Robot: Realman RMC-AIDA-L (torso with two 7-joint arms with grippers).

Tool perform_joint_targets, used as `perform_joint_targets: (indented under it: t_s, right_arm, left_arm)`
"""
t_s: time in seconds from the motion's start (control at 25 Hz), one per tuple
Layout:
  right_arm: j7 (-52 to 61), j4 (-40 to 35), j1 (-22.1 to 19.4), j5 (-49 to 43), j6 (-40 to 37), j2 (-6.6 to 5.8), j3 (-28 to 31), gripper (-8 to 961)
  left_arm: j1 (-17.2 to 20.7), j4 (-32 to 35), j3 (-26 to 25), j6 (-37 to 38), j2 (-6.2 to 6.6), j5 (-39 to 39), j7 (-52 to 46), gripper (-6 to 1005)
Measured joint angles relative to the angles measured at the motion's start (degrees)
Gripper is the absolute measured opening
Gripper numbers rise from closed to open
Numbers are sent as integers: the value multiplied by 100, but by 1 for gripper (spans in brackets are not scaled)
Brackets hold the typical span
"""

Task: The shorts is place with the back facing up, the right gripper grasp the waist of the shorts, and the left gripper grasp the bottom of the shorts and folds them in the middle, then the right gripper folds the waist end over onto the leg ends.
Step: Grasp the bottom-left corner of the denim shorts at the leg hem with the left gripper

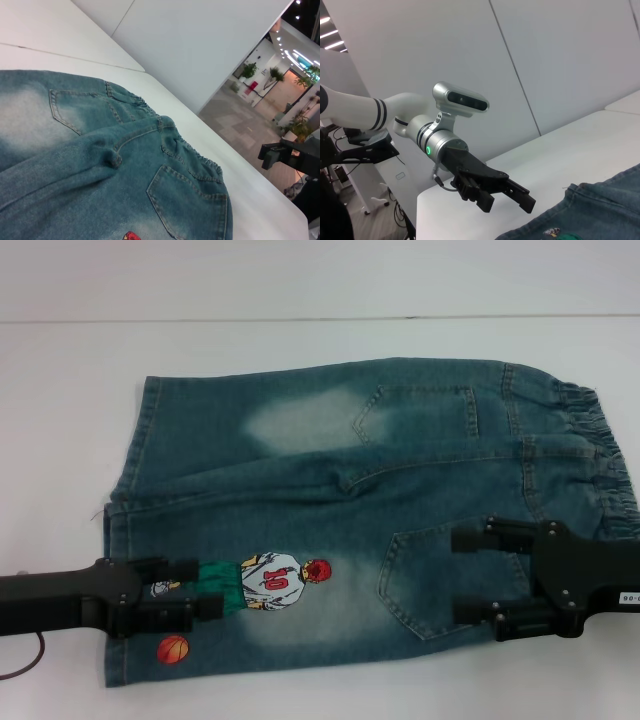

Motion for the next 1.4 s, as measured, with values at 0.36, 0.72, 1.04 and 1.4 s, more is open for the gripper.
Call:
perform_joint_targets:
  t_s: [0.36, 0.72, 1.04, 1.4]
  right_arm:
    - [-16, 51, -1, 0, 43, 5, 0, 943]
    - [-23, 71, 1, 1, 82, 5, 0, 940]
    - [-5, 76, 16, 0, 86, 5, 0, 938]
    - [4, 76, 21, 10, 67, 4, 0, 935]
  left_arm:
    - [-3, 0, 0, -1, -2, 0, 0, 915]
    - [-9, -3, 0, -1, -11, 0, -13, 913]
    - [-27, -13, 0, -2, -11, 0, -40, 912]
    - [-27, 10, 1, 48, -5, -1, -107, 910]
